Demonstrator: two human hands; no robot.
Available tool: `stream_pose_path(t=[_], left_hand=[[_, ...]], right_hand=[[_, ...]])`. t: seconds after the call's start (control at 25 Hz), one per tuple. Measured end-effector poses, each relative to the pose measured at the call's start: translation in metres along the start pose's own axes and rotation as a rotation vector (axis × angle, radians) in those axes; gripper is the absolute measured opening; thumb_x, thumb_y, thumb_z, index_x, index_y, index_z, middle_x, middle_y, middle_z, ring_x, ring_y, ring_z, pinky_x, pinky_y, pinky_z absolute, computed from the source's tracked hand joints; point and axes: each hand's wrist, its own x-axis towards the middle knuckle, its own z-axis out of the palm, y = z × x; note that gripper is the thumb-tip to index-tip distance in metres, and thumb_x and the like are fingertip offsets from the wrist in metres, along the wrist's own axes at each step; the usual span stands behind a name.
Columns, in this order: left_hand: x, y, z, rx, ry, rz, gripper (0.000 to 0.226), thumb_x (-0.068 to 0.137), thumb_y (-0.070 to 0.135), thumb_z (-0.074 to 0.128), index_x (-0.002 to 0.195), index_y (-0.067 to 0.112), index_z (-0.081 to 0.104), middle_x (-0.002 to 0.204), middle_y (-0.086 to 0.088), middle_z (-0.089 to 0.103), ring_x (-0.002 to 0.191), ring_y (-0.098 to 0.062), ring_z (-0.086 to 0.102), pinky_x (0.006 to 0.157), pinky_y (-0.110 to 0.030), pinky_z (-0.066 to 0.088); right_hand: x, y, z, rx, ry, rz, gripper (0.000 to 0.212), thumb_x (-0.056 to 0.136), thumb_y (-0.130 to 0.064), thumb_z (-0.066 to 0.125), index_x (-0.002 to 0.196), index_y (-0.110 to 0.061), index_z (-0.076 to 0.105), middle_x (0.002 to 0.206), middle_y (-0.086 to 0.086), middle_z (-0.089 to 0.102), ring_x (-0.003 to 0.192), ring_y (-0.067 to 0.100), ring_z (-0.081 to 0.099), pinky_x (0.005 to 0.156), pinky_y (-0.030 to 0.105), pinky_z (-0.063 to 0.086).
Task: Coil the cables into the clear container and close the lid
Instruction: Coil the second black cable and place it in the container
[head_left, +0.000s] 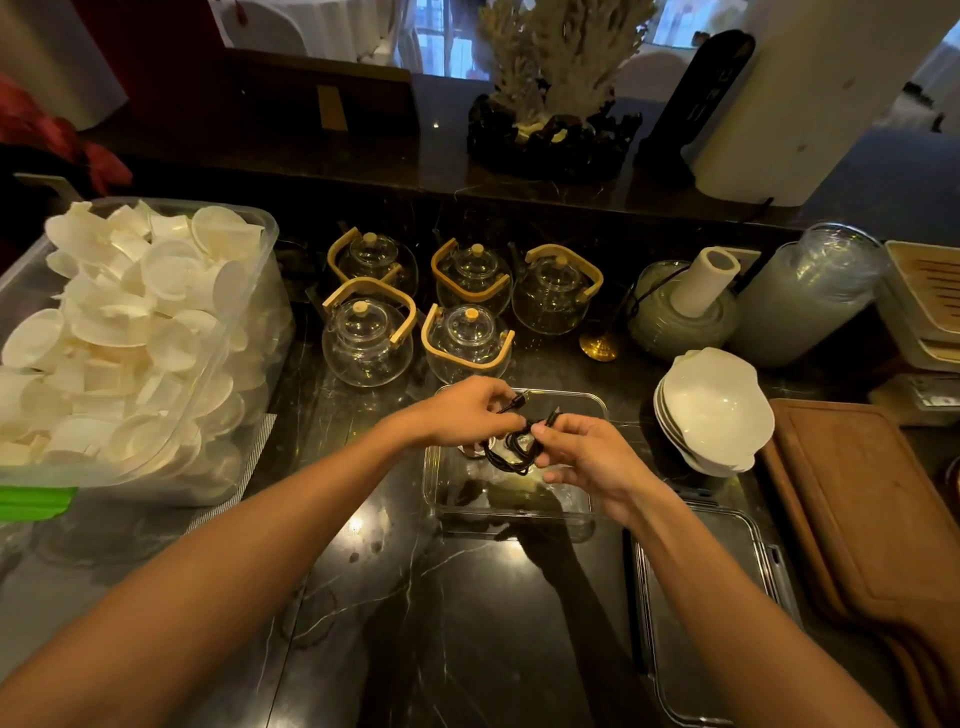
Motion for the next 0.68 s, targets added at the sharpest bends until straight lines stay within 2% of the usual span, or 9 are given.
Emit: stream_pose_path(t=[0.12,0.2,0.36,0.48,0.6,0.68], left_hand=[[0.003,-0.006,0.001,0.056,0.018,0.014,0.022,0.091,0.017,0.065,0.112,0.017,0.073,0.087,-0.007,0.076,0.070,-0.019,0.068,0.065,-0.038,0.056],[0.005,-0.014,0.008,0.150,0.040,0.020,0.025,0.091,0.013,0.064,0.114,0.015,0.075,0.093,-0.009,0.077,0.080,-0.023,0.070,0.070,-0.037,0.054],[0.010,-0.032,0.031,0.366,-0.014,-0.043,0.026,0.093,0.016,0.065,0.118,0.014,0.074,0.106,-0.007,0.075,0.094,-0.022,0.069,0.077,-0.031,0.050],[0.016,-0.044,0.042,0.431,-0.065,-0.097,0.024,0.095,0.018,0.065,0.117,0.016,0.074,0.108,-0.008,0.075,0.095,-0.024,0.068,0.076,-0.029,0.048],[0.020,-0.051,0.051,0.486,-0.087,-0.107,0.031,0.092,0.019,0.069,0.122,0.019,0.072,0.116,-0.007,0.072,0.109,-0.025,0.065,0.086,-0.033,0.052],[0.023,-0.053,0.054,0.509,-0.101,-0.106,0.033,0.090,0.020,0.072,0.123,0.020,0.071,0.118,-0.006,0.071,0.110,-0.023,0.065,0.091,-0.037,0.054]], right_hand=[[0.012,0.002,-0.002,0.017,0.017,0.024,0.010,0.094,-0.011,0.073,0.090,-0.003,0.068,0.081,0.011,0.070,0.069,0.014,0.072,0.061,0.026,0.061],[0.020,0.005,-0.004,-0.037,0.014,0.058,0.013,0.094,-0.012,0.073,0.087,-0.004,0.065,0.082,0.012,0.069,0.069,0.014,0.071,0.061,0.027,0.062],[0.039,0.021,-0.004,-0.337,0.023,0.150,0.016,0.093,-0.016,0.075,0.094,-0.006,0.063,0.074,0.008,0.065,0.059,0.011,0.064,0.050,0.024,0.055],[0.054,0.036,-0.004,-0.608,0.049,0.151,0.021,0.091,-0.020,0.077,0.092,-0.006,0.061,0.068,0.005,0.063,0.052,0.011,0.059,0.043,0.024,0.048],[0.065,0.048,-0.004,-0.761,0.080,0.138,0.031,0.089,-0.022,0.080,0.104,-0.013,0.054,0.073,0.006,0.066,0.053,0.013,0.060,0.041,0.027,0.047],[0.069,0.054,-0.005,-0.837,0.083,0.120,0.038,0.088,-0.023,0.081,0.108,-0.019,0.049,0.073,0.003,0.066,0.053,0.014,0.061,0.044,0.029,0.047]])
